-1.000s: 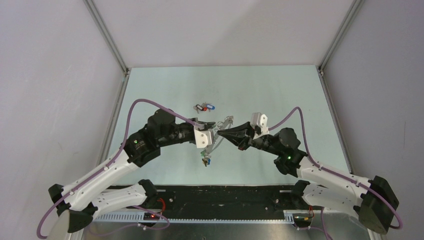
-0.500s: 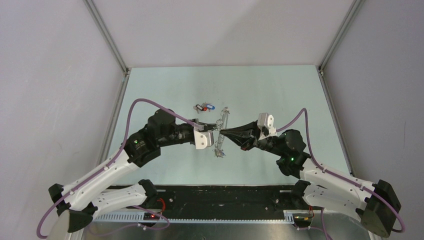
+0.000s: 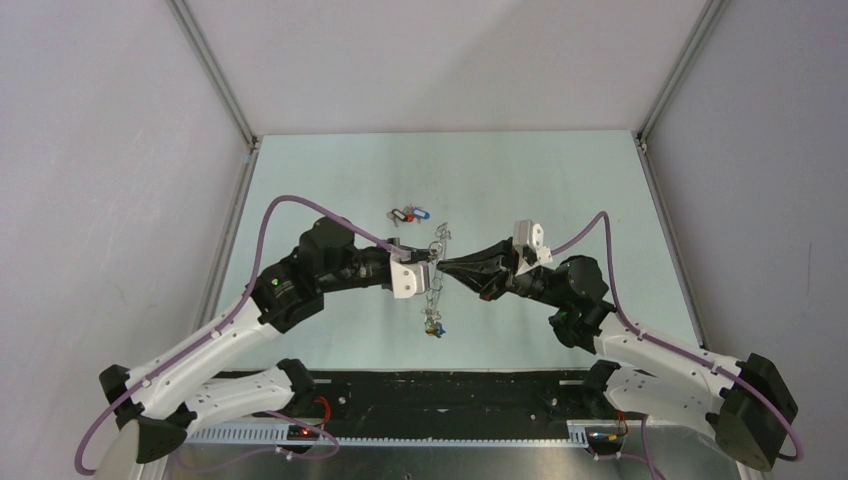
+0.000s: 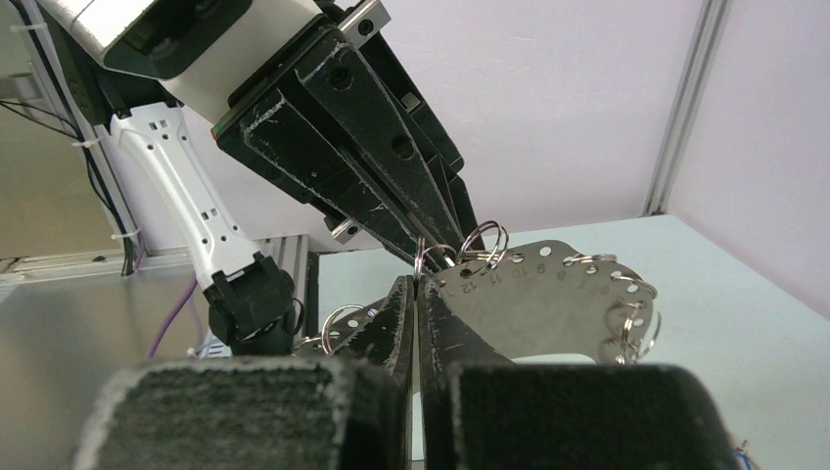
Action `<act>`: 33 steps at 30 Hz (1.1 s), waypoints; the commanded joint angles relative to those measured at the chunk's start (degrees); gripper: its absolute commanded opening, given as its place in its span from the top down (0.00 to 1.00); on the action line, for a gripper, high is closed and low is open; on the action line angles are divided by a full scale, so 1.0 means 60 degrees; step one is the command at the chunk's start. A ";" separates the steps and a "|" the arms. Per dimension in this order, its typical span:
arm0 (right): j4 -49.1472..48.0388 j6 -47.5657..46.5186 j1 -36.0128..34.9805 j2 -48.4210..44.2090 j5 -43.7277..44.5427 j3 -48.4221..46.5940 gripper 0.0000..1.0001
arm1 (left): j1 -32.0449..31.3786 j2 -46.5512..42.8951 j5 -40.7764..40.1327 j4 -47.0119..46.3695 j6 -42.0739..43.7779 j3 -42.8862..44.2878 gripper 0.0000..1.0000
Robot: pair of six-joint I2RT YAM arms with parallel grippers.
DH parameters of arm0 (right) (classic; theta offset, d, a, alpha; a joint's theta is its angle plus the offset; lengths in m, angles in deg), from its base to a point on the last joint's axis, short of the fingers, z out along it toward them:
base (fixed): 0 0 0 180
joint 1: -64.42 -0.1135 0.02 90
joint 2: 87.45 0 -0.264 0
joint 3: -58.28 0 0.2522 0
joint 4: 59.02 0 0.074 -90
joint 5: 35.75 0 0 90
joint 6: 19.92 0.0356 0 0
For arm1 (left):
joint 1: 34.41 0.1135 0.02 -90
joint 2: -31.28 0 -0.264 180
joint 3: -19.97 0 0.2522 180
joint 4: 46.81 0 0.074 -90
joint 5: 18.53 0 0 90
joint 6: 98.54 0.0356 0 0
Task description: Remove the keys from the keyring
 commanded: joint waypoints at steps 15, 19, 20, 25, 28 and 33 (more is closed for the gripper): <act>0.0549 0.1957 0.0100 0.1118 -0.1409 -0.0593 1.00 | 0.0005 -0.0247 -0.0274 -0.0297 0.0078 0.0309 1.00; 0.0385 0.2210 0.0090 0.1300 -0.1588 -0.0600 1.00 | 0.0009 -0.0255 -0.0271 -0.0282 0.0097 0.0306 1.00; 0.0381 0.2250 0.0090 0.1318 -0.1601 -0.0600 1.00 | 0.0001 -0.0248 -0.0245 -0.0286 0.0087 0.0306 1.00; 0.0625 0.2246 0.0096 0.1484 -0.1621 -0.0742 1.00 | 0.0001 -0.0232 -0.0036 -0.0293 0.0097 0.0291 1.00; 0.0631 0.2025 0.0088 0.1345 -0.1708 -0.0746 1.00 | 0.0000 -0.0204 -0.0145 -0.0289 0.0086 0.0294 1.00; 0.1171 0.1195 0.0082 0.0395 -0.1397 -0.0741 1.00 | 0.0018 -0.0191 -0.0082 -0.0290 -0.0012 0.0303 1.00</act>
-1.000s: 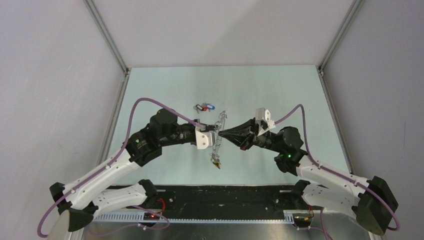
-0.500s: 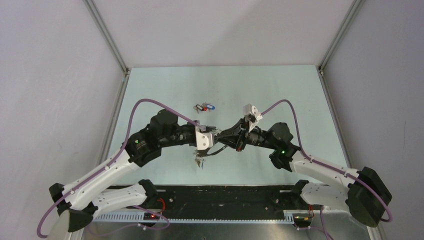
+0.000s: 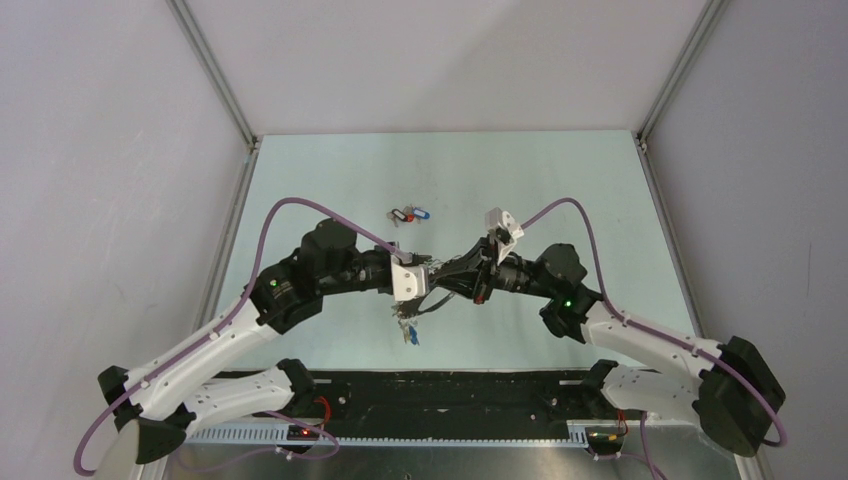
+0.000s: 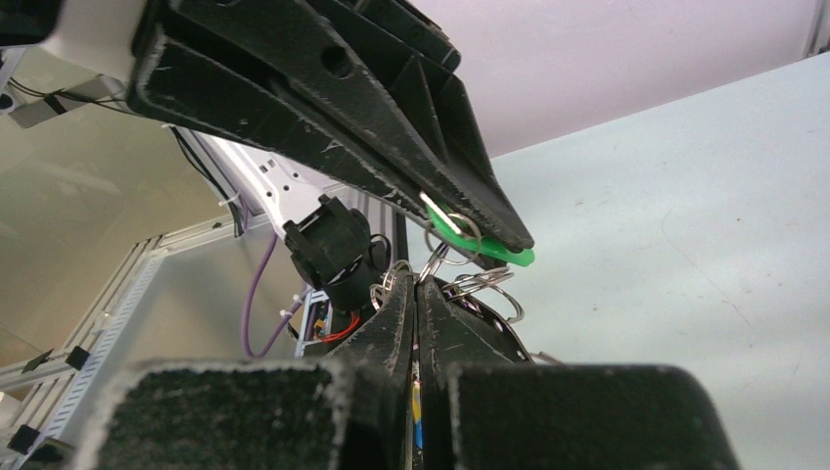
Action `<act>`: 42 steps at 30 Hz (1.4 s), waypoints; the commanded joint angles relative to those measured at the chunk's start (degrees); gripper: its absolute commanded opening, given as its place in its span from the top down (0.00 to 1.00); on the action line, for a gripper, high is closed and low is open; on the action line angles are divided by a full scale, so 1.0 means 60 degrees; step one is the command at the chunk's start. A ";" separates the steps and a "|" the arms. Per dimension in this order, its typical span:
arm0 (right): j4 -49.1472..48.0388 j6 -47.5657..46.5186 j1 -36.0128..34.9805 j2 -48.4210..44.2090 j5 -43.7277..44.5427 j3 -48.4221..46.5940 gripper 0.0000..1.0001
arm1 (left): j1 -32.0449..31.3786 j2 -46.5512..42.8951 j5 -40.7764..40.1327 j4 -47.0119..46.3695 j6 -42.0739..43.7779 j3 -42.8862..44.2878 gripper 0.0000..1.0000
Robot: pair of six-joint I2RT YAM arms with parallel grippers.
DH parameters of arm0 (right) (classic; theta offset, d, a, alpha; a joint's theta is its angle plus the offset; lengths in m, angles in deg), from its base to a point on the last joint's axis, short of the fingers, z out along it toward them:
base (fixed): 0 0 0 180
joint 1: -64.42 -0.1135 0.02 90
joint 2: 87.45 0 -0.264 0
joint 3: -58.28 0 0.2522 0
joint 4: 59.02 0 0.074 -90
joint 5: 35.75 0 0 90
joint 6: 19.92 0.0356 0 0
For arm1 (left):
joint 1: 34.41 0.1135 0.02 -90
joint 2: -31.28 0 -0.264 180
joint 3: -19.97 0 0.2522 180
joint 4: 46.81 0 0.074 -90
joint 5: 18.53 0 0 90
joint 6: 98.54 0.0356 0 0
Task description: Remove the keys from the keyring
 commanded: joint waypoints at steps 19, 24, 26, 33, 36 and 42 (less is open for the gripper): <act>0.1008 -0.1915 -0.0240 -0.1479 -0.0319 -0.0824 1.00 | 0.0079 0.0103 0.0959 -0.1000 -0.0261 0.0368 1.00; 0.0871 -0.1980 -0.0213 -0.1715 -0.0309 -0.0825 1.00 | 0.0079 0.0204 0.1087 -0.1007 -0.0287 0.0406 1.00; 0.0851 -0.1950 -0.0192 -0.1761 -0.0311 -0.0825 1.00 | 0.0089 0.0223 0.1161 -0.1000 -0.0308 0.0409 1.00; 0.0844 -0.2094 -0.0175 -0.1918 -0.0092 -0.0825 1.00 | 0.0081 0.0227 0.1225 -0.1000 -0.0302 0.0393 1.00; 0.0612 -0.2090 -0.0165 -0.1932 -0.0013 -0.0826 1.00 | 0.0084 0.0243 0.1282 -0.1010 -0.0315 0.0391 1.00; 0.0313 -0.2065 -0.0145 -0.1853 0.0102 -0.0825 1.00 | 0.0093 0.0190 0.1458 -0.1002 -0.0259 0.0350 1.00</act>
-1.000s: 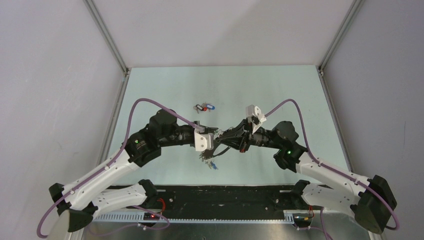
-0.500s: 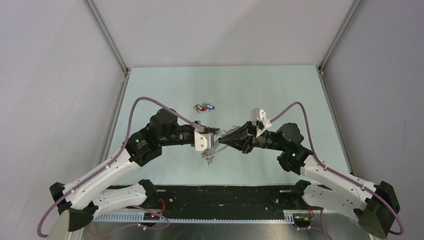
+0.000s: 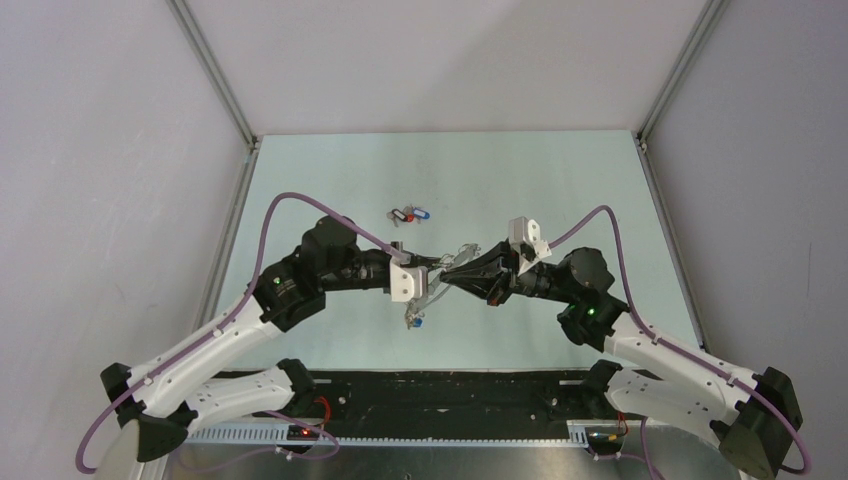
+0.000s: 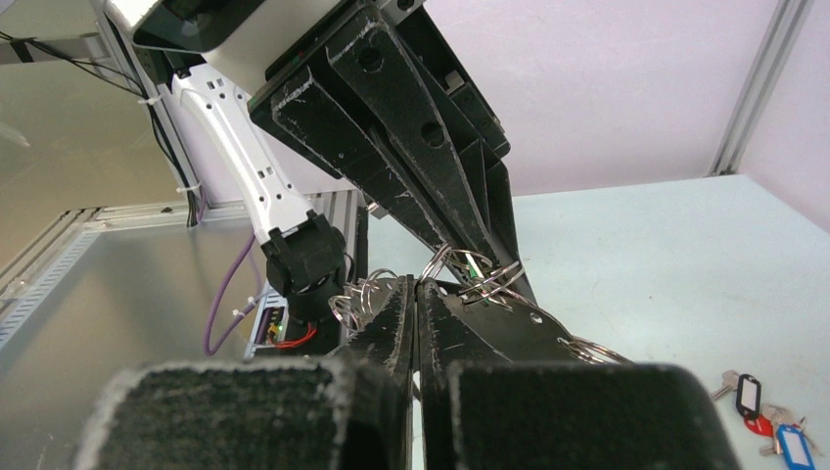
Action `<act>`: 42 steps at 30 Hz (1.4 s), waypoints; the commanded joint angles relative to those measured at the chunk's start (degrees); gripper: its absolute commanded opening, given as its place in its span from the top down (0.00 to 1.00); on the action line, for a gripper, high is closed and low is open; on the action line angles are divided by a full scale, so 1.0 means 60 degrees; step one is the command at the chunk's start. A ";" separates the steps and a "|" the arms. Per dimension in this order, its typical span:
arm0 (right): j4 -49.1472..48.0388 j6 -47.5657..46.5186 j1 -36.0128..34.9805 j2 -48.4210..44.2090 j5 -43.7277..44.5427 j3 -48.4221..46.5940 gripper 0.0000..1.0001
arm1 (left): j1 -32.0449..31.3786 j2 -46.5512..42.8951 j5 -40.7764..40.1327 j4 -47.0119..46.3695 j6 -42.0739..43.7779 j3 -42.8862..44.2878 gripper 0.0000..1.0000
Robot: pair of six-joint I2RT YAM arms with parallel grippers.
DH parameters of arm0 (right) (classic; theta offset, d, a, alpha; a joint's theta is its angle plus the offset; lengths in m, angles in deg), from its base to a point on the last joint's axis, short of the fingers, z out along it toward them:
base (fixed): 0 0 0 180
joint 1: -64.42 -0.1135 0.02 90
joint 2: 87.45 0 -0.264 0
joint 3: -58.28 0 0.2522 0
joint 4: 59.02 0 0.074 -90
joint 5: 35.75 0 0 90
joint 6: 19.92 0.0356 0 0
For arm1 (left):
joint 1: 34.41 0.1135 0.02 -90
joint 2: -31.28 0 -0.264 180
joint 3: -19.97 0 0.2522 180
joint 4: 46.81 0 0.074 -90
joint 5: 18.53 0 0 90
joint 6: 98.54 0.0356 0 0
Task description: Remove the keys from the keyring
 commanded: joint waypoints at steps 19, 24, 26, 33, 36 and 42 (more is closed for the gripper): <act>-0.1675 0.2413 0.0282 0.0613 -0.0975 -0.0468 1.00 | 0.0058 -0.0253 -0.0152 -0.0362 0.0242 0.0225 1.00; -0.1036 0.2521 0.0276 0.0493 -0.0974 -0.0471 1.00 | 0.0056 -0.0345 -0.0308 -0.0353 0.0315 0.0197 1.00; -0.0720 0.2417 0.0273 0.0391 -0.0937 -0.0474 1.00 | 0.0060 -0.0382 -0.0356 -0.0353 0.0341 0.0181 1.00; 0.0165 0.1882 0.0275 0.0023 -0.0820 -0.0465 1.00 | 0.0057 -0.0416 -0.0428 -0.0362 0.0361 0.0161 1.00; 0.0246 0.1760 0.0264 -0.0057 -0.0796 -0.0469 1.00 | 0.0059 -0.0393 -0.0435 -0.0354 0.0360 0.0162 1.00; 0.0914 0.1096 0.0271 -0.0459 -0.0413 -0.0468 1.00 | 0.0052 -0.0396 -0.0421 -0.0351 0.0342 0.0163 1.00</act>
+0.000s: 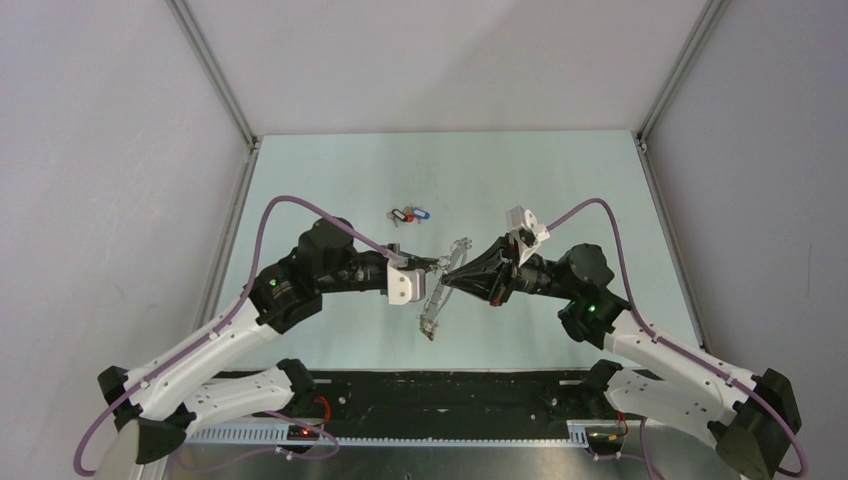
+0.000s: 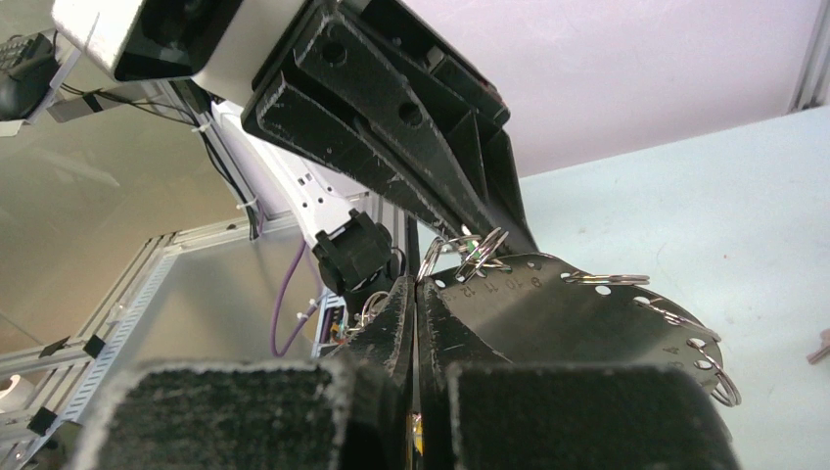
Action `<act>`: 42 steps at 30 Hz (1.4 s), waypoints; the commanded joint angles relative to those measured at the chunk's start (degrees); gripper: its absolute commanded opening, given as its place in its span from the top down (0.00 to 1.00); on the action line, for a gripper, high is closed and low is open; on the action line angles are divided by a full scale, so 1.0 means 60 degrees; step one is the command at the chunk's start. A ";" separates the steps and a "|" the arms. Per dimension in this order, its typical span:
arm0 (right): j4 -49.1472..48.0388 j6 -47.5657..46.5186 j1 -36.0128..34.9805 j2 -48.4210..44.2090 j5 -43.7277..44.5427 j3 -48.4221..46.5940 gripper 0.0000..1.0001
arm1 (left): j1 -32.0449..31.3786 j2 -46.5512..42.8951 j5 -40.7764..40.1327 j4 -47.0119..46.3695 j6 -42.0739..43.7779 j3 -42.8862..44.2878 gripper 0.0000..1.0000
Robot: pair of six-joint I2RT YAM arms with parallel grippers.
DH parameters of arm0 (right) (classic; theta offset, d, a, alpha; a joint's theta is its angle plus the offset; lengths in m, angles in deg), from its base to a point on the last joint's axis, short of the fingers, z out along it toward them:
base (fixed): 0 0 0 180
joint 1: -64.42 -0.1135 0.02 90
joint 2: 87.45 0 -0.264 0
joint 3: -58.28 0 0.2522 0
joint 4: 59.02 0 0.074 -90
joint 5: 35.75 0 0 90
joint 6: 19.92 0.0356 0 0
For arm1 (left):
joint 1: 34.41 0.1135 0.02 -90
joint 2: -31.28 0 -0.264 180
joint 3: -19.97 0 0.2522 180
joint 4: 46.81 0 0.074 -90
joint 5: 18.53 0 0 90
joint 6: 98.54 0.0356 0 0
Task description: Remove the keys from the keyring
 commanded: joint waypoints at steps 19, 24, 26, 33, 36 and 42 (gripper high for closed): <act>-0.1308 0.0184 -0.0052 -0.0014 -0.0540 -0.0390 1.00 | 0.0061 -0.0038 -0.0023 -0.0566 0.0146 0.0177 1.00; -0.1801 0.0553 -0.0052 0.0125 -0.0753 -0.0407 1.00 | 0.0052 -0.0003 -0.0054 -0.0574 0.0142 0.0179 1.00; -0.1827 0.0653 -0.0060 0.0223 -0.0839 -0.0413 1.00 | 0.0066 -0.0014 -0.0082 -0.0567 0.0151 0.0177 1.00; -0.1481 0.0800 -0.0130 0.0380 -0.0879 -0.0414 1.00 | 0.0065 -0.0090 -0.0145 -0.0568 0.0174 0.0181 1.00; -0.1494 0.0950 -0.0218 0.0498 -0.0982 -0.0414 1.00 | 0.0073 -0.0112 -0.0161 -0.0567 0.0192 0.0180 1.00; -0.1810 0.1248 -0.0467 0.0828 -0.1079 -0.0414 1.00 | 0.0071 -0.0146 -0.0170 -0.0562 0.0192 0.0177 1.00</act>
